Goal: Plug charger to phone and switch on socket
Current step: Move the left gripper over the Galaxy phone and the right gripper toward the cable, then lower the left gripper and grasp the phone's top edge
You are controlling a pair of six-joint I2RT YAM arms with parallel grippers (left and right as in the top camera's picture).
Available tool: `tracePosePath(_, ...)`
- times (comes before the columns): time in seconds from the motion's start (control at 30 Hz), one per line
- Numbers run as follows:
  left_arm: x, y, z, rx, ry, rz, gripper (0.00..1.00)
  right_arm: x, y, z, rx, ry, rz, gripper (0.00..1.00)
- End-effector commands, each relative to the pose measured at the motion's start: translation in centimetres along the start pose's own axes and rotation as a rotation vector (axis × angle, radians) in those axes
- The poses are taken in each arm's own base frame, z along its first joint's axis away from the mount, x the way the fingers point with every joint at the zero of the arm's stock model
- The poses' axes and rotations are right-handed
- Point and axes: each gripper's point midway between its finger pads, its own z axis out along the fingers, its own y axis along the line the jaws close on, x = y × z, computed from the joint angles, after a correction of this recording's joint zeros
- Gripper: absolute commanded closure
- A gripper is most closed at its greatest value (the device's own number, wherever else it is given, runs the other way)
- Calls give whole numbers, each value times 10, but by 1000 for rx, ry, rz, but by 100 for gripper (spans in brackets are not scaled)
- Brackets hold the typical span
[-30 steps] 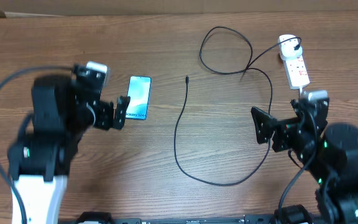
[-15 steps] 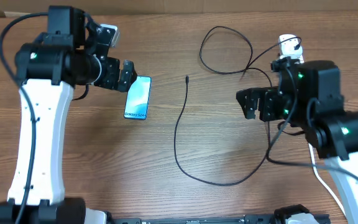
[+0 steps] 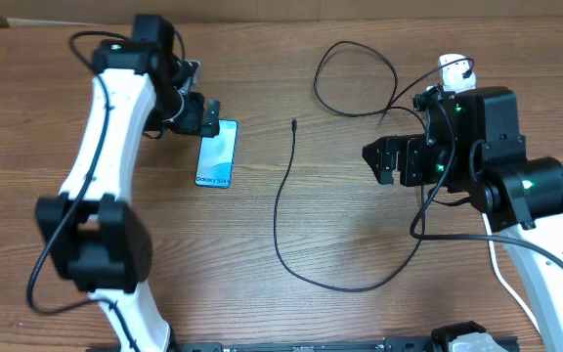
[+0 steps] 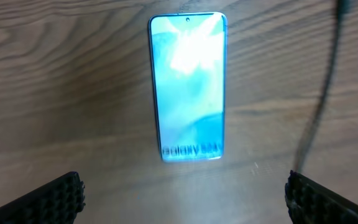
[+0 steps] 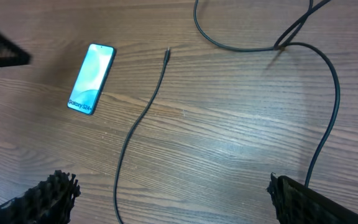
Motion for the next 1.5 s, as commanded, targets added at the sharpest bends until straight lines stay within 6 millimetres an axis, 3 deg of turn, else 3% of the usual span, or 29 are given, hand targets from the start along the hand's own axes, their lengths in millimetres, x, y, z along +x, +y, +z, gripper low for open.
tracePosePath(0.0, -6, -6, 27, -16, 33, 48, 0, -8, 4, -2, -12, -13, -8, 0)
tracePosePath(0.23, -11, -12, 69, -111, 82, 120, 0, -8, 4, 0, -11, -9, -8, 0)
tracePosePath(0.5, 0, -10, 108, -126, 170, 117, 3, -8, 4, 0, -11, -9, -8, 0)
tracePosePath(1.0, -1, -8, 131, -128, 149, 88, 3, -8, 2, 0, 0, -10, -7, 0)
tracePosePath(1.47, 3, -7, 133, -140, 156, 34, 11, -8, 2, 0, 0, -9, -7, 0)
